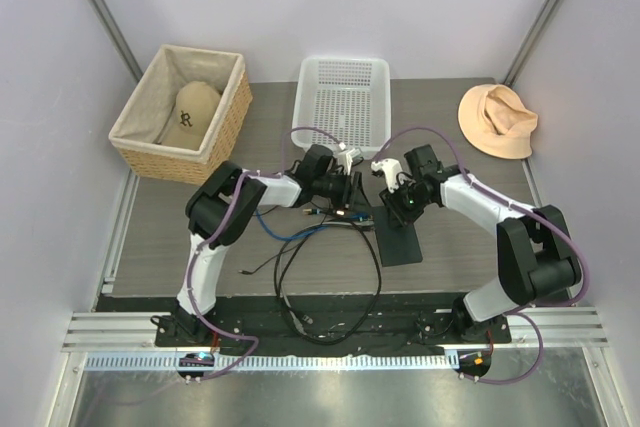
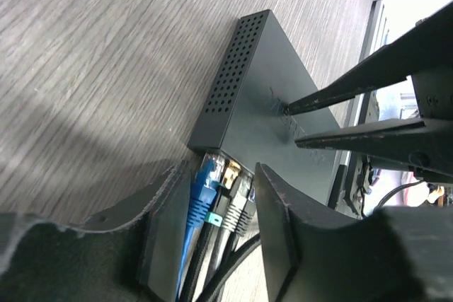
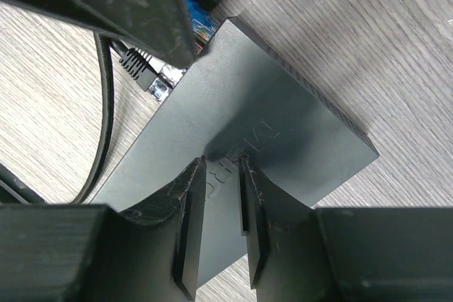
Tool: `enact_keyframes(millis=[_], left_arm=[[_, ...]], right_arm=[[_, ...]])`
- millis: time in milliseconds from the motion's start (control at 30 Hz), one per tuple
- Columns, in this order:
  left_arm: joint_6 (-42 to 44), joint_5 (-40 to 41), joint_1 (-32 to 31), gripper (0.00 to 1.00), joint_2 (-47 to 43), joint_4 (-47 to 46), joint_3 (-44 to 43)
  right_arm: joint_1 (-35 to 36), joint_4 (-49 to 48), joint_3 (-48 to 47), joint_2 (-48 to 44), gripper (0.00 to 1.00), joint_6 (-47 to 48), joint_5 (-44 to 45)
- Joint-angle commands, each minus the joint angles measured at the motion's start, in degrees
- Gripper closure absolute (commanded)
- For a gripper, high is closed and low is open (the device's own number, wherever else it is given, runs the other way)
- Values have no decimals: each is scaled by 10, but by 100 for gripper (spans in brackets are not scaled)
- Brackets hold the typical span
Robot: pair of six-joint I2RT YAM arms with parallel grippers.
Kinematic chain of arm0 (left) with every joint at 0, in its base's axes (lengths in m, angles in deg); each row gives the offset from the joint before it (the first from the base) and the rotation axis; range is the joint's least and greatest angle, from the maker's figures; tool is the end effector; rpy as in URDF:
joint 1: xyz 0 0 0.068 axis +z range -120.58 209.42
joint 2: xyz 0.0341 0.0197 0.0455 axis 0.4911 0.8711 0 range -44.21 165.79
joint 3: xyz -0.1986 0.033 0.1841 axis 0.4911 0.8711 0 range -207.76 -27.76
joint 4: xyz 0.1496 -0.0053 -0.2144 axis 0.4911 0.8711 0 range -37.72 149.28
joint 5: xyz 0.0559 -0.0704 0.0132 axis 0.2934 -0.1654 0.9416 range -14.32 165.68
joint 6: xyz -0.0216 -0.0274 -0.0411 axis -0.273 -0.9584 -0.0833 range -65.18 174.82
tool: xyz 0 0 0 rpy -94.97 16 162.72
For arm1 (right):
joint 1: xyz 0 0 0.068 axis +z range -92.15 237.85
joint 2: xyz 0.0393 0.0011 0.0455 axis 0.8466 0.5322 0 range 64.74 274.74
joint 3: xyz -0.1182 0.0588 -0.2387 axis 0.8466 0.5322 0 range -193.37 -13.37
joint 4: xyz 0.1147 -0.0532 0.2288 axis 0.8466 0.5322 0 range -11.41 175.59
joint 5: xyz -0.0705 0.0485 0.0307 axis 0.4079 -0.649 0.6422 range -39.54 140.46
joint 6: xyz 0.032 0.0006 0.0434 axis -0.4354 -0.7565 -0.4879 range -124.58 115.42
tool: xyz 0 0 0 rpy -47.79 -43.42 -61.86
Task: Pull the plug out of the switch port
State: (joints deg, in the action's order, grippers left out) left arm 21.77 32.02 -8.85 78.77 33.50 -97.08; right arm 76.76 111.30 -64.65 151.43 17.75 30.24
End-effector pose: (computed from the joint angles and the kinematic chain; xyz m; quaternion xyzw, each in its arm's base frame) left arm 0.3296 -0.2911 0.1161 0.2093 0.8143 -0.5183 0.1568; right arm 0.2601 0.1021 0.1843 -0.3716 0.8929 0.1667 0.1919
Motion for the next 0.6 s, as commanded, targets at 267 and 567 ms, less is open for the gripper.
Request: enact_keyframes(millis=[267, 567], left_arm=[[-10, -15, -5, 65, 41, 6, -12], [33, -60, 6, 62, 29, 7, 5]], right_arm=[[0, -8, 27, -17, 67, 9, 16], [0, -12, 27, -14, 66, 9, 15]])
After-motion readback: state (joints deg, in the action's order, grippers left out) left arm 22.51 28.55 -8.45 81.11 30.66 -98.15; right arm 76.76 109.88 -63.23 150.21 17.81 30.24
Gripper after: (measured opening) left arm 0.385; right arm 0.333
